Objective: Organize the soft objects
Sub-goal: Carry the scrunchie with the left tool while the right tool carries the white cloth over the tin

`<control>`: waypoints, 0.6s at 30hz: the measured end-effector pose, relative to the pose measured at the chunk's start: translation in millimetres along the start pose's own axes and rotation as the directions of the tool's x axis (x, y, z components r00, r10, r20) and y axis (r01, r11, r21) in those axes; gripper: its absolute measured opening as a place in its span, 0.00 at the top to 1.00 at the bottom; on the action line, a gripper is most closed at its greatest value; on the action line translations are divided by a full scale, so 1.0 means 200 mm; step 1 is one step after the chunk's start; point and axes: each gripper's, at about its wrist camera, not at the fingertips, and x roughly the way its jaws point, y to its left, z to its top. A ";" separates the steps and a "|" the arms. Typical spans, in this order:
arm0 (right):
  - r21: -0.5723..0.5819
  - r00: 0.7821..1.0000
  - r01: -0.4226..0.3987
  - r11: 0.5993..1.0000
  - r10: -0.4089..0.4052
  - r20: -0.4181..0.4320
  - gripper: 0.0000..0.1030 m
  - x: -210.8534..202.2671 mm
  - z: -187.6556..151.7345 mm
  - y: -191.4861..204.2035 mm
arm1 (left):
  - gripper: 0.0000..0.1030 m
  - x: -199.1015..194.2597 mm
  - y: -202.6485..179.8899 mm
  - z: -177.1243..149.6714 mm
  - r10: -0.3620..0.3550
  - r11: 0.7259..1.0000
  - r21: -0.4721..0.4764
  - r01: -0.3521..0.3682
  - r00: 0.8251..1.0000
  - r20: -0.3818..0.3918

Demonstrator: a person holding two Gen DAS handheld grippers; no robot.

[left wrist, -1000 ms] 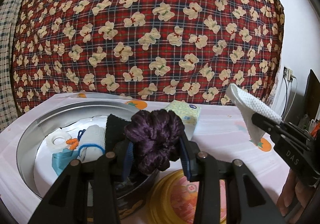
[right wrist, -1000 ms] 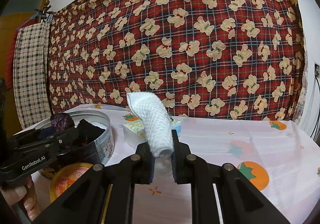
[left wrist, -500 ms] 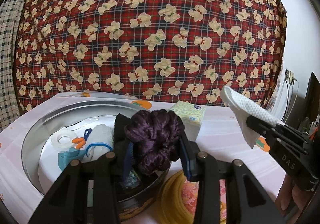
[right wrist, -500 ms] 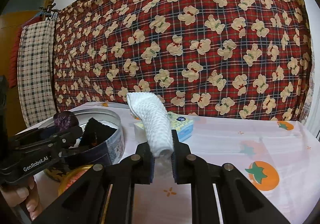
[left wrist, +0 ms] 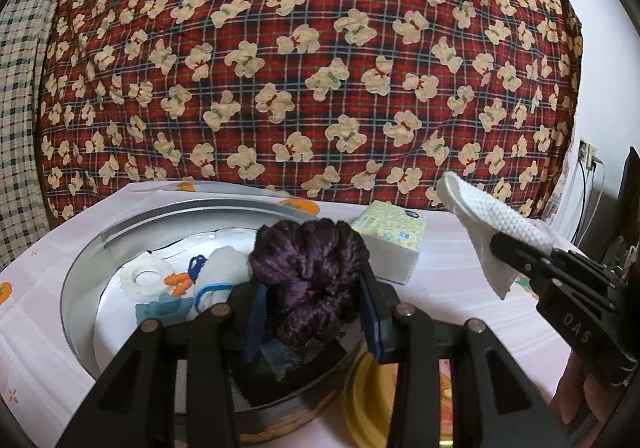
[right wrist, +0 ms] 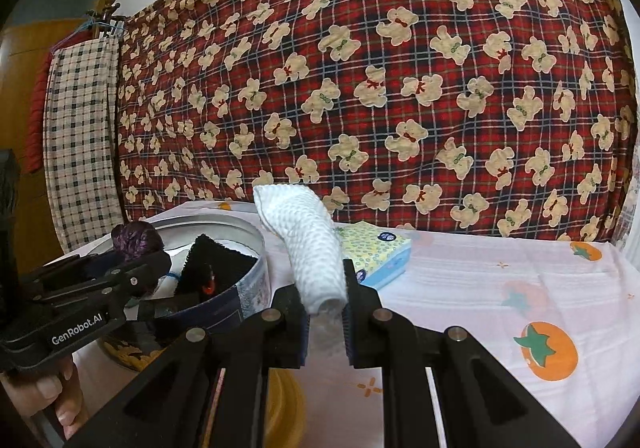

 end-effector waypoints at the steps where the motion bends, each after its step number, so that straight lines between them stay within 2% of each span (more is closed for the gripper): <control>1: 0.002 1.000 -0.002 1.000 0.002 0.000 0.86 0.00 0.00 0.00 | 0.62 0.00 0.01 0.00 0.002 1.000 -0.003 -0.002 1.000 -0.003; 9: 0.063 0.998 -0.059 0.996 0.060 -0.009 0.86 0.04 0.09 0.02 | 0.62 0.01 0.08 0.01 0.021 1.000 -0.004 -0.022 0.999 -0.030; 18: 0.008 0.992 -0.120 0.993 0.121 -0.038 0.85 0.10 0.25 0.22 | 0.61 0.01 0.18 0.10 0.069 0.997 0.031 -0.068 0.996 -0.060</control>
